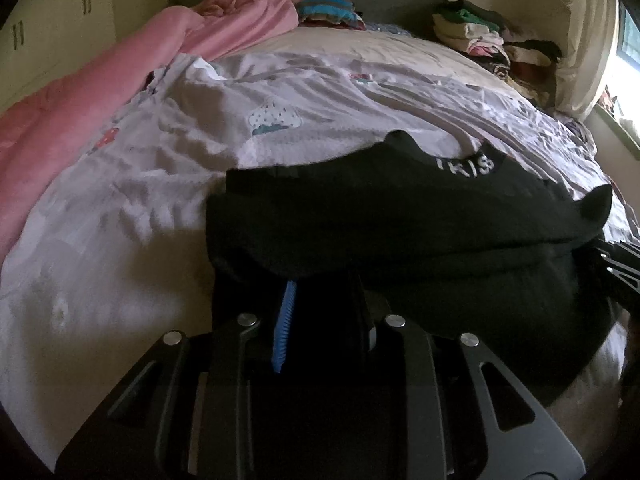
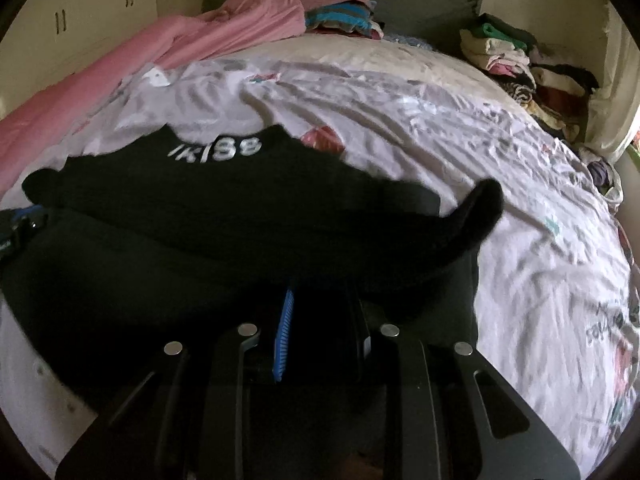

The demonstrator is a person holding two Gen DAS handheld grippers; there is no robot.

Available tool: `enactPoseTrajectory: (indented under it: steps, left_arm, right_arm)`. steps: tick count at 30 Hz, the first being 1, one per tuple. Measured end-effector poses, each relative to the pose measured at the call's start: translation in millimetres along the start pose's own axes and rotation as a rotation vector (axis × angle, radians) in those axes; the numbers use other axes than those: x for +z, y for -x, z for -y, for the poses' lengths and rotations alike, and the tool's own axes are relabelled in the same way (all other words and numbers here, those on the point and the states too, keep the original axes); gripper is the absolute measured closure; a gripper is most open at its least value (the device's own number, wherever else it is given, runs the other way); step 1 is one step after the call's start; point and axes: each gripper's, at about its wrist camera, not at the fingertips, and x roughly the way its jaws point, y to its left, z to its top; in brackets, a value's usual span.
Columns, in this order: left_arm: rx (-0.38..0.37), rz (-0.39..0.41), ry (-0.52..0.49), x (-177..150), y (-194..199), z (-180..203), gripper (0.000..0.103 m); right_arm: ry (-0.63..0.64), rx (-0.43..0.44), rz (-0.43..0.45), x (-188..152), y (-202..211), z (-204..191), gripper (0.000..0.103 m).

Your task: Fold small clothes

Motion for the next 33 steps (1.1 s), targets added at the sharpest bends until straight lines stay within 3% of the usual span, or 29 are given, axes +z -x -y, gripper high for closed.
enactPoseTrajectory:
  steps: [7, 9, 11, 16, 18, 20, 24, 29, 30, 31, 32, 33]
  left_arm:
    - [-0.019, 0.029, 0.064, 30.4, -10.1, -14.6, 0.082]
    - [-0.028, 0.059, 0.105, 39.5, -8.0, -21.5, 0.078]
    - [-0.006, 0.095, 0.136, 46.0, -2.8, -30.4, 0.060]
    - [-0.041, 0.143, 0.260, 51.7, 12.4, -73.4, 0.059]
    - [-0.062, 0.136, 0.273, 49.4, 12.8, -80.6, 0.054]
    - [-0.091, 0.121, 0.280, 43.4, 11.4, -85.7, 0.052]
    - [-0.163, 0.085, 0.283, 34.7, 3.6, -87.4, 0.052]
    - [-0.235, 0.066, 0.247, 31.6, -7.2, -73.8, 0.052]
    - [-0.237, 0.058, 0.235, 30.5, -10.3, -71.1, 0.054]
    - [-0.220, 0.051, 0.218, 28.6, -13.2, -66.9, 0.067]
    - [-0.196, 0.051, 0.204, 27.3, -14.3, -64.7, 0.095]
    - [-0.183, 0.055, 0.196, 26.4, -14.1, -65.1, 0.101]
  right_arm:
    - [-0.028, -0.036, 0.026, 35.6, -19.3, 10.5, 0.080]
    - [-0.053, -0.046, 0.040, 46.6, -24.6, 15.4, 0.080]
    - [-0.057, -0.062, 0.075, 54.8, -22.7, 17.9, 0.080]
    - [-0.097, -0.094, 0.144, 63.9, -6.6, 37.6, 0.079]
    - [-0.118, -0.115, 0.161, 60.0, 2.8, 52.0, 0.070]
    - [-0.135, -0.116, 0.152, 54.5, 6.1, 63.1, 0.062]
    - [-0.135, -0.135, 0.084, 42.0, -0.8, 75.7, 0.060]
    - [-0.199, -0.088, 0.019, 32.9, -18.4, 87.1, 0.057]
    - [-0.206, -0.077, 0.013, 32.0, -21.0, 87.2, 0.057]
    - [-0.212, -0.066, 0.011, 31.1, -23.2, 86.5, 0.063]
    - [-0.223, -0.037, 0.007, 30.0, -25.7, 86.7, 0.073]
    - [-0.230, -0.018, 0.007, 29.8, -26.2, 85.6, 0.092]
